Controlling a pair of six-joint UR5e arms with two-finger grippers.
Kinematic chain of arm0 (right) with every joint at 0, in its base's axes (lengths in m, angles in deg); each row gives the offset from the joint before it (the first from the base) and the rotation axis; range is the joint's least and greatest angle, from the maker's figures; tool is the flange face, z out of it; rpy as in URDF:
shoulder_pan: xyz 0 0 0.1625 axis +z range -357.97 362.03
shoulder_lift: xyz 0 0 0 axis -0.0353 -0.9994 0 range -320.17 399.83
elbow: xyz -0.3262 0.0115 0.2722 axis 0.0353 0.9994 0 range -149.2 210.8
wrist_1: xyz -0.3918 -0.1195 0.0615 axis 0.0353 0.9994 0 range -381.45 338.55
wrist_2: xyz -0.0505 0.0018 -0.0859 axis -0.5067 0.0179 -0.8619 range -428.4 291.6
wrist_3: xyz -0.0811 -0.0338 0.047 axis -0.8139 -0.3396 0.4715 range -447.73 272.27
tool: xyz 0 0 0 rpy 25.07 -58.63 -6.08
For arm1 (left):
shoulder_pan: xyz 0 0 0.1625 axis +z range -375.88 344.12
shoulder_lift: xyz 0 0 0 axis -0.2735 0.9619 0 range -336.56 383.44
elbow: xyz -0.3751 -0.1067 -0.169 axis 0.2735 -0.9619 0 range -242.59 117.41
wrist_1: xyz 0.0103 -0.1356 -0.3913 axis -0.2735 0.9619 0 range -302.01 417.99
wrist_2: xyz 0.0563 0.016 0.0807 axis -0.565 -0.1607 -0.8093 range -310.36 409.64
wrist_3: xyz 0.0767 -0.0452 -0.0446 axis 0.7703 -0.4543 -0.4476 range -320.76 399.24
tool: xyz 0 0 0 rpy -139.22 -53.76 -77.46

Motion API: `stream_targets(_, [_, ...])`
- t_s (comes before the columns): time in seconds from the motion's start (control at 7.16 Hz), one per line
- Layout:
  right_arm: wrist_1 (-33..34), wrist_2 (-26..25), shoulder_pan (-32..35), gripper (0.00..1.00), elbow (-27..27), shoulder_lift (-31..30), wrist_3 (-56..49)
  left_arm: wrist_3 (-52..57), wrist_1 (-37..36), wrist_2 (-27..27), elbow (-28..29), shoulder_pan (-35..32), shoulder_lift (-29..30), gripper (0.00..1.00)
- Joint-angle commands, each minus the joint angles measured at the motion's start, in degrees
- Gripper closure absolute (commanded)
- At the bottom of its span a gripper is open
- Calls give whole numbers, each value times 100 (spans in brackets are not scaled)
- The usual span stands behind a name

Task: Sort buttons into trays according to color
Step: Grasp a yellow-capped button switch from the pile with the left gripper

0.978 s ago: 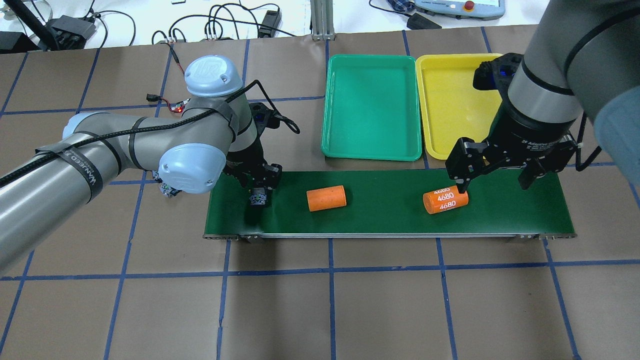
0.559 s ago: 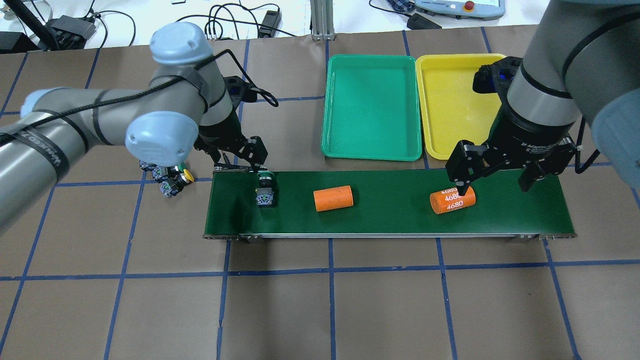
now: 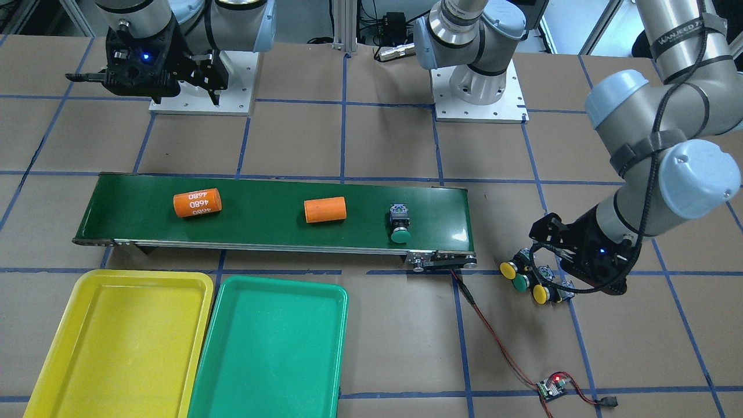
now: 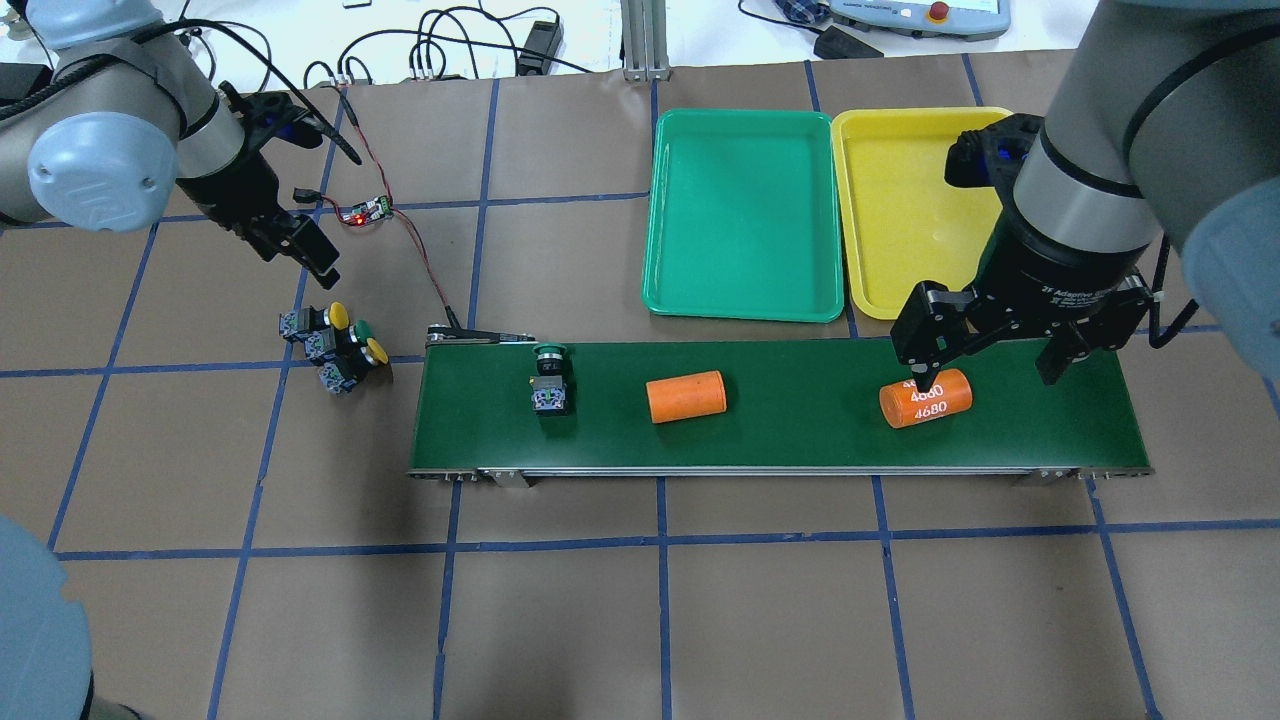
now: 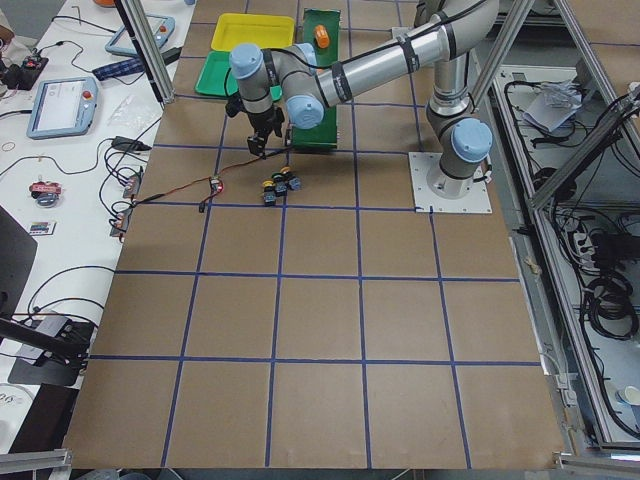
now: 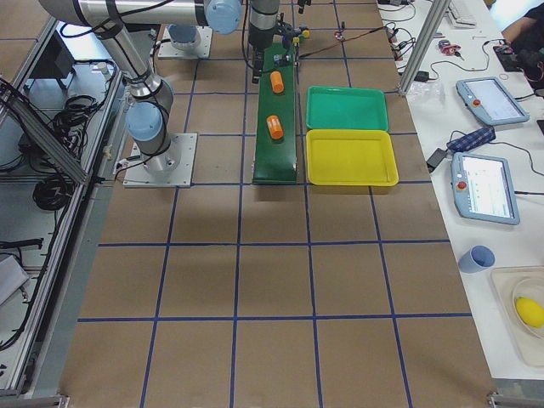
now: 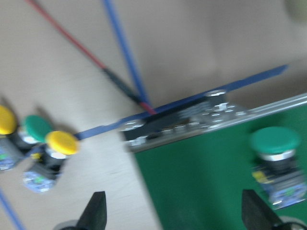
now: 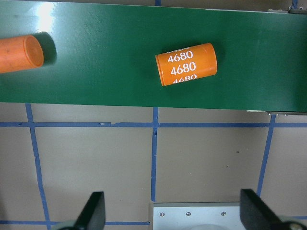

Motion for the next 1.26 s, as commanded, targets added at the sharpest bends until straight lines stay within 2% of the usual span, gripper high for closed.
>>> stream_targets(0.0, [-4, 0, 1, 0, -6, 0, -2, 1185, -822, -31, -68, 338, 560, 0])
stream_targets(0.42, [13, 0, 1, 0, -6, 0, 7, 2292, -852, -172, -69, 373, 913, 0])
stream_targets(0.7, [-4, 0, 1, 0, -6, 0, 7, 3337, -1036, -172, -104, 635, 1081, 0])
stream_targets(1.12, [-4, 0, 1, 0, -6, 0, 7, 3912, -1115, -181, -455, 681, 1038, 0])
